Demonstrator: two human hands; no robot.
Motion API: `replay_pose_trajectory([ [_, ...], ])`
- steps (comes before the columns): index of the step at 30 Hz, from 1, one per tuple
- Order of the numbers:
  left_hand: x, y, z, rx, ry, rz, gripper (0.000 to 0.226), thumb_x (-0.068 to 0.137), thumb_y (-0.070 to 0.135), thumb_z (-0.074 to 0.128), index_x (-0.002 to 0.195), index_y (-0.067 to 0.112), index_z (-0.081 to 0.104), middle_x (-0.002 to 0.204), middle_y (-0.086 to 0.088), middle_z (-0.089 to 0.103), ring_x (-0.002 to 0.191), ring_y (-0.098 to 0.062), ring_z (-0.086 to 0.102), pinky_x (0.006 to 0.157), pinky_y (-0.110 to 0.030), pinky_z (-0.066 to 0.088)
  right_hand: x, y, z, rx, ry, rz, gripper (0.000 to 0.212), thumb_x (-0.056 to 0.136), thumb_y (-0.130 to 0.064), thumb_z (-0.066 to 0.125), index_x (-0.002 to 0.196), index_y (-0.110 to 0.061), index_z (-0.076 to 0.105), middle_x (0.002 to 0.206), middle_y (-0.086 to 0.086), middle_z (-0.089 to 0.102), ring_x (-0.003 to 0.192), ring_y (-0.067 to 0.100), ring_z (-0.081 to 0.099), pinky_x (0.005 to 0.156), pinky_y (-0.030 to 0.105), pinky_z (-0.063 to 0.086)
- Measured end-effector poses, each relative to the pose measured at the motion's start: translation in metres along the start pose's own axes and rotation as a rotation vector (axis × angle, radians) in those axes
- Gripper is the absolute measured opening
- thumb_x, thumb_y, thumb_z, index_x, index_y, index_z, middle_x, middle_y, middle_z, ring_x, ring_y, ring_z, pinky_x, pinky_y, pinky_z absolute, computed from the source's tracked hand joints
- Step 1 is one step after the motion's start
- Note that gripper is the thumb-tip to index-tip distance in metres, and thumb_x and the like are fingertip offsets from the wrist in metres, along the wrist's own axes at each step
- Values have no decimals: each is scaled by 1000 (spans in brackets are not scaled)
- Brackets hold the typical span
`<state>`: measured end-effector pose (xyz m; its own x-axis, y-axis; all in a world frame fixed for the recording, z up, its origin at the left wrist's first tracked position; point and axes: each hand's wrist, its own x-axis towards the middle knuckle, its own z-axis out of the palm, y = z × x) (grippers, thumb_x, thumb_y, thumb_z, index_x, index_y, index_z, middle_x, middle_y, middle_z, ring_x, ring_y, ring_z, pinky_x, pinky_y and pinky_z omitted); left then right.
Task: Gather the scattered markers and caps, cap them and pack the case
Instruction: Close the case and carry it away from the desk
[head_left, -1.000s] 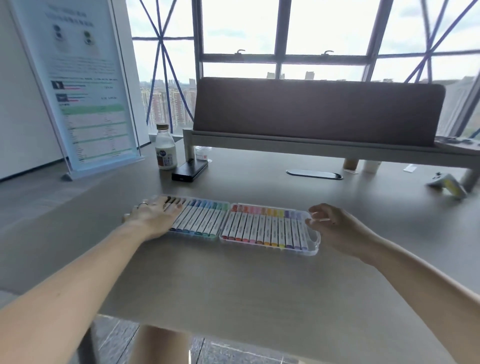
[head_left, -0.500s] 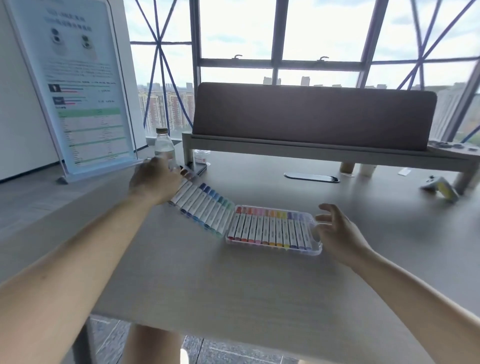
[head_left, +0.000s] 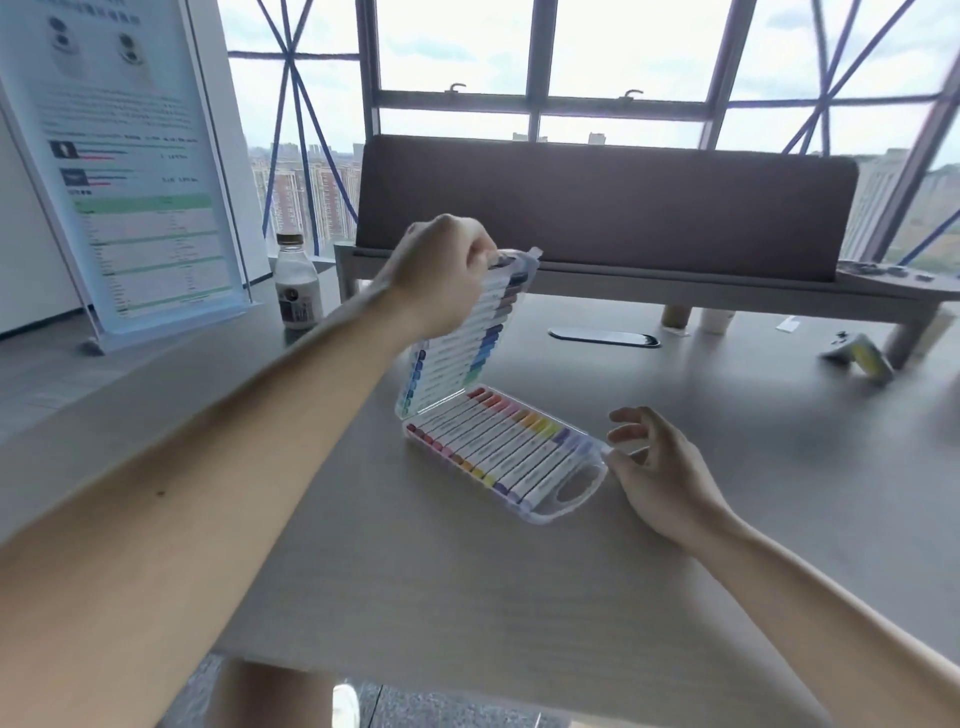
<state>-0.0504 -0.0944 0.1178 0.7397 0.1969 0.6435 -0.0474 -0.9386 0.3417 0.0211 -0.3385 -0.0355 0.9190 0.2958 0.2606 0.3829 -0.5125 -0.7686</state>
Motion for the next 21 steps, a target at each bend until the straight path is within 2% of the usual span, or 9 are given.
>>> replay_pose_trajectory([
  [3, -15, 9, 14, -56, -165, 173, 22, 107, 17, 52, 116, 15, 72, 112, 2, 73, 99, -12, 63, 77, -18, 43, 2, -3, 1, 59, 81, -16, 33, 90, -15, 65, 119, -31, 62, 105, -12, 71, 79, 9, 70, 64, 20, 46],
  [4, -21, 9, 19, -78, -195, 211, 22, 106, 17, 53, 117, 17, 72, 113, 4, 73, 100, -11, 64, 81, -17, 46, 4, -4, 1, 83, 111, -22, 33, 89, -15, 65, 118, -32, 62, 103, -13, 71, 79, 6, 69, 64, 21, 47],
  [6, -28, 6, 27, -136, -209, 254, 21, 106, 15, 53, 118, 19, 71, 114, 6, 74, 104, -9, 67, 92, -26, 53, 6, -5, -1, 130, 150, -37, 31, 89, -15, 65, 115, -32, 63, 101, -14, 71, 79, -3, 67, 62, 14, 48],
  [9, -31, 0, 34, -211, -206, 272, 22, 107, 15, 51, 119, 21, 69, 119, 8, 73, 111, -7, 67, 98, -36, 54, 12, -5, -4, 186, 201, -74, 27, 92, -16, 66, 115, -30, 63, 105, -15, 69, 83, -11, 64, 62, 3, 45],
  [13, -30, -8, 40, -215, -235, 290, 20, 109, 21, 49, 120, 24, 66, 128, 13, 69, 118, -4, 63, 103, -34, 51, 22, -11, -7, 183, 247, -177, 25, 97, -21, 63, 120, -30, 59, 116, -15, 65, 97, -6, 62, 74, 11, 51],
  [15, -33, -17, 44, -241, -253, 294, 20, 109, 21, 50, 120, 23, 67, 129, 13, 69, 118, 0, 64, 103, -30, 51, 24, -18, -9, 214, 229, -285, 28, 96, -26, 62, 123, -28, 56, 123, -13, 62, 109, 2, 61, 84, 20, 51],
  [17, -39, -28, 49, -260, -260, 295, 20, 109, 21, 52, 121, 22, 68, 129, 15, 70, 116, 4, 64, 102, -24, 51, 25, -25, -10, 200, 151, -426, 40, 92, -36, 61, 130, -25, 53, 130, -12, 59, 119, 8, 58, 92, 25, 49],
  [19, -46, -40, 57, -250, -249, 319, 19, 107, 18, 56, 120, 20, 70, 128, 13, 71, 115, 4, 65, 101, -23, 51, 27, -32, -5, 100, 71, -523, 48, 90, -44, 62, 134, -26, 52, 132, -13, 56, 123, 8, 54, 97, 25, 46],
  [21, -54, -49, 68, -237, -260, 338, 18, 104, 13, 60, 118, 17, 71, 128, 10, 70, 116, -1, 66, 101, -27, 51, 29, -36, 4, -22, 34, -578, 43, 90, -44, 65, 129, -27, 57, 130, -14, 56, 125, 10, 51, 99, 23, 43],
])
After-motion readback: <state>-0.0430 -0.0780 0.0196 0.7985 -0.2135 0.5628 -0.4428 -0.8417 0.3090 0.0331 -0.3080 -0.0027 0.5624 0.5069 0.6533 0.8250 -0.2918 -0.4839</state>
